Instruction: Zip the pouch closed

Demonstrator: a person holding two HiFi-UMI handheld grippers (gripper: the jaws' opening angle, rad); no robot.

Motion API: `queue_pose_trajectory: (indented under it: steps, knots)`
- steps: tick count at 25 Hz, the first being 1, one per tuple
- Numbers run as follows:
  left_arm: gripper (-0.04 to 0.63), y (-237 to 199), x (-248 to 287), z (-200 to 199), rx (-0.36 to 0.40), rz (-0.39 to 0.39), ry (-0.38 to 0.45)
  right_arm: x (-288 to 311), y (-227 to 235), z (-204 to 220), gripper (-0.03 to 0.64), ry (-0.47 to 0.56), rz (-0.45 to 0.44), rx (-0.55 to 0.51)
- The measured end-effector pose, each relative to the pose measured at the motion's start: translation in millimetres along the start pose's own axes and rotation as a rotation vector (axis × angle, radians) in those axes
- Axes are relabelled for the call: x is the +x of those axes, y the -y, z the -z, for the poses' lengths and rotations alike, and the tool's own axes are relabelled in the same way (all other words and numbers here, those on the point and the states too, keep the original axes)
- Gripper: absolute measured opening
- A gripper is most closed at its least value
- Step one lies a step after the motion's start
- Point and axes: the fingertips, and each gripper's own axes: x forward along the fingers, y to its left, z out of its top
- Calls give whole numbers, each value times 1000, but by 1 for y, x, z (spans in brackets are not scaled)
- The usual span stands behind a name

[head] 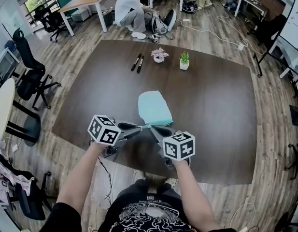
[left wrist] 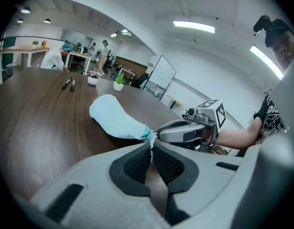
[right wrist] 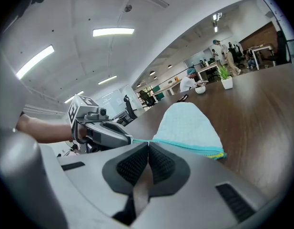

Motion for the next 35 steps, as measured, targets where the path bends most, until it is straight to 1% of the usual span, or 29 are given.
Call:
queue_pose_trajectory:
  steps: [6,11,17,20,24,30,35]
  knots:
    - [23,-2,0,1,1,-10,-2,0,4,1,2,-9,11,-8]
    - [23,-8,-4,3,-6,-32,-2,-4,14,3,1,-10,47,5]
    - [23,-11,-6,3,-10,-52,6,-5,17,3,2,-9,54,5]
    - [23,-17,-11,5,-15,-79,12,-6,21,3,2,-6,74,11]
    - [23,-22,-12,4,-23,-101,21,-6,22,3,2,-4,76,9]
    - [23,-30,-15,4,-28,-151,33,-10,32,5,2,9,115,32]
    - [23,-34,-19,7,-39,-167,40,-10,31,4,2,8,119,23]
